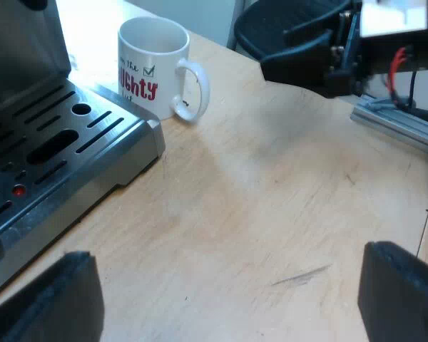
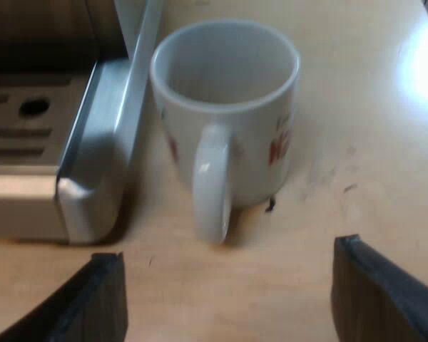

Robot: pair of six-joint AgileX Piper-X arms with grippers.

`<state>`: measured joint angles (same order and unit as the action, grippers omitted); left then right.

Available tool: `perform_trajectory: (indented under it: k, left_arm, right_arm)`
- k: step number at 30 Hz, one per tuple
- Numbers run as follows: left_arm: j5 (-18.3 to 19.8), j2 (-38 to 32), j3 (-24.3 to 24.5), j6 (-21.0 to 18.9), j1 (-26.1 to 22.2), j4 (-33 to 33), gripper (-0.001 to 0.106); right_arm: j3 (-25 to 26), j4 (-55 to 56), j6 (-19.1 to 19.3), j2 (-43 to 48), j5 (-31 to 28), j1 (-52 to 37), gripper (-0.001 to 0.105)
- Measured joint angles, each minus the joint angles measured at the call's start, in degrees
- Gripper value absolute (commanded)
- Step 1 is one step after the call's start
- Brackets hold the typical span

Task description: Remove mug from coffee machine

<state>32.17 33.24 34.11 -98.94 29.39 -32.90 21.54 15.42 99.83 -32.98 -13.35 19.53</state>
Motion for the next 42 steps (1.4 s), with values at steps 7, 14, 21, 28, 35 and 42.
perform_trajectory:
  k: [7, 14, 21, 28, 35, 42]
  left_arm:
    - [-1.5, 0.0, 0.6, -5.0, -0.2, 0.0, 0.087]
    - [-9.4, 0.2, 4.5, -5.7, -0.2, -0.3, 0.087]
    - [-11.3, 3.1, 9.3, -5.7, -4.9, -3.6, 0.087]
    - [-6.9, 3.4, 10.7, -5.4, -19.0, -4.3, 0.087]
    - [-7.4, 1.8, 10.7, -3.3, -24.2, -5.7, 0.087]
    - [-12.7, -3.7, 10.7, -0.9, -27.2, -11.6, 0.087]
  right_arm:
    - [9.1, 16.9, -0.1, 1.9, 1.7, 0.0, 0.062]
    - [17.8, 22.9, -0.1, 0.8, 4.9, 0.0, 0.062]
    - [26.6, 23.4, -0.1, -7.7, 6.4, 0.0, 0.062]
    - [33.3, 23.5, -0.3, -17.4, 8.4, 0.0, 0.062]
    - [34.7, 22.4, 0.0, -19.9, 9.3, -1.6, 0.062]
    - [34.7, 23.3, 0.0, -19.9, 14.0, -10.8, 0.062]
